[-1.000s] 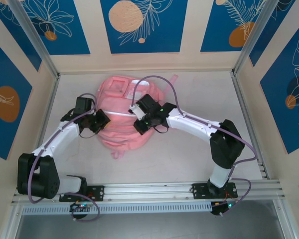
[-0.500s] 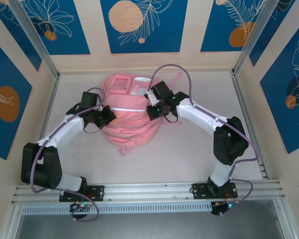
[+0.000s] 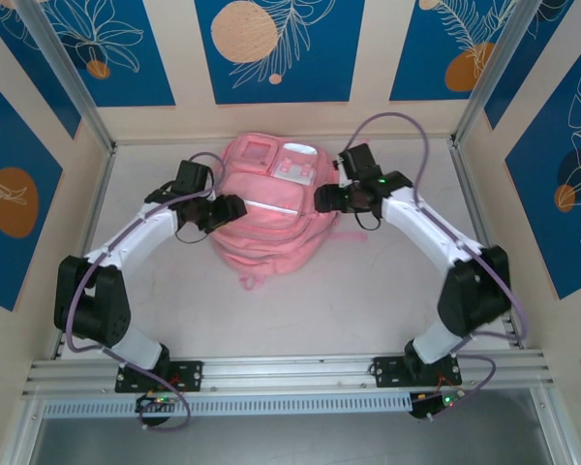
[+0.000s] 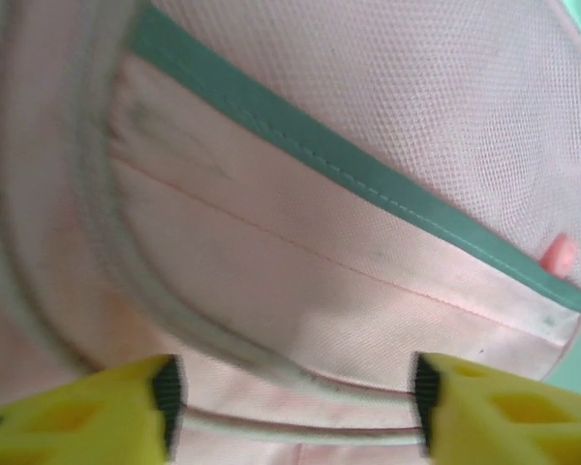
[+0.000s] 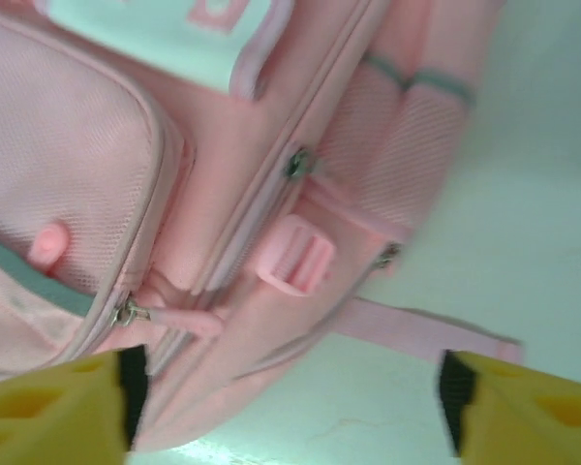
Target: Pack the student bag
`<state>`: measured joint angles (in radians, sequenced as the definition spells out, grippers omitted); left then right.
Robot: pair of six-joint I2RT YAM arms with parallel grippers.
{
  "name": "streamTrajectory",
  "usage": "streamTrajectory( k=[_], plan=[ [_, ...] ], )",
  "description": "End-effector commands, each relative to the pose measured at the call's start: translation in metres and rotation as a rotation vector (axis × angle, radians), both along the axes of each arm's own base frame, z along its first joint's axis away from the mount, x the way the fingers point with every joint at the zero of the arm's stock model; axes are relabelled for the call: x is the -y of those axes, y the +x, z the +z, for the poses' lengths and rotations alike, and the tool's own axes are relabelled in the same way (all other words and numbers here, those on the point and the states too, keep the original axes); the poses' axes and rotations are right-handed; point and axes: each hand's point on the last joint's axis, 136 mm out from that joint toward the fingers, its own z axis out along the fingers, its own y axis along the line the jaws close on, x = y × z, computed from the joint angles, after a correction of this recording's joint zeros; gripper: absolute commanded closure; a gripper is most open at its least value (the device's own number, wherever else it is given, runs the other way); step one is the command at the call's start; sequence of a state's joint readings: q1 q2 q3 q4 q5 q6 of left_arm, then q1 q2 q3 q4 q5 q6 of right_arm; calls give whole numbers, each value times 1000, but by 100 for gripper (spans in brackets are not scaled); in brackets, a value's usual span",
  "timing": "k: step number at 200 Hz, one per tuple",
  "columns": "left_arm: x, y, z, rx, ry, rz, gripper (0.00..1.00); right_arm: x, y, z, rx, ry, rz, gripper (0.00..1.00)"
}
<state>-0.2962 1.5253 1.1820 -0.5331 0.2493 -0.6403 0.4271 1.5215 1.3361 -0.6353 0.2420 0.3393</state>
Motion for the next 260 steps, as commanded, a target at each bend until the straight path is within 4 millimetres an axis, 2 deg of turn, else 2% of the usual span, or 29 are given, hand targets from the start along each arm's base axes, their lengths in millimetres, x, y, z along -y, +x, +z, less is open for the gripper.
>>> streamTrajectory(
  k=[1, 7, 25, 46, 61, 76, 86, 107, 137, 155, 186, 204, 236, 260],
  plan=[
    [-52, -4, 37, 94, 184, 122, 18, 29, 2, 46, 195, -19, -65, 6],
    [-66, -5, 41, 111, 227, 163, 13, 40, 2, 53, 234, -39, -91, 0],
    [-108, -14, 55, 168, 340, 291, 0, 75, 5, 66, 319, -80, -186, 1],
    [-152, -26, 62, 246, 481, 422, 0, 117, 7, 70, 365, -85, -324, 1],
    [-181, -36, 59, 297, 586, 506, 0, 145, 7, 62, 375, -97, -430, 1],
    [-201, -44, 50, 336, 662, 559, 0, 167, 7, 50, 369, -103, -500, 1],
    [-211, -48, 40, 360, 718, 572, 0, 179, 7, 37, 380, -133, -532, 1],
    [-222, -54, 17, 431, 795, 583, 0, 190, 7, 11, 426, -182, -549, 1],
    [-223, -57, -10, 512, 813, 570, 0, 199, 0, -42, 398, -218, -585, 1],
    [-216, -54, -19, 583, 803, 509, 0, 195, -4, -63, 424, -234, -544, 1],
    [-199, -46, -30, 675, 787, 370, 0, 185, -4, -77, 488, -193, -464, 1],
    [-187, -39, -27, 755, 747, 323, 0, 175, 2, -83, 518, -168, -408, 1],
    [-169, -22, -22, 838, 711, 234, 0, 160, 17, -77, 600, -127, -303, 1],
    [-148, -8, -26, 896, 675, 116, 0, 151, 23, -90, 586, -90, -241, 1]
  ],
)
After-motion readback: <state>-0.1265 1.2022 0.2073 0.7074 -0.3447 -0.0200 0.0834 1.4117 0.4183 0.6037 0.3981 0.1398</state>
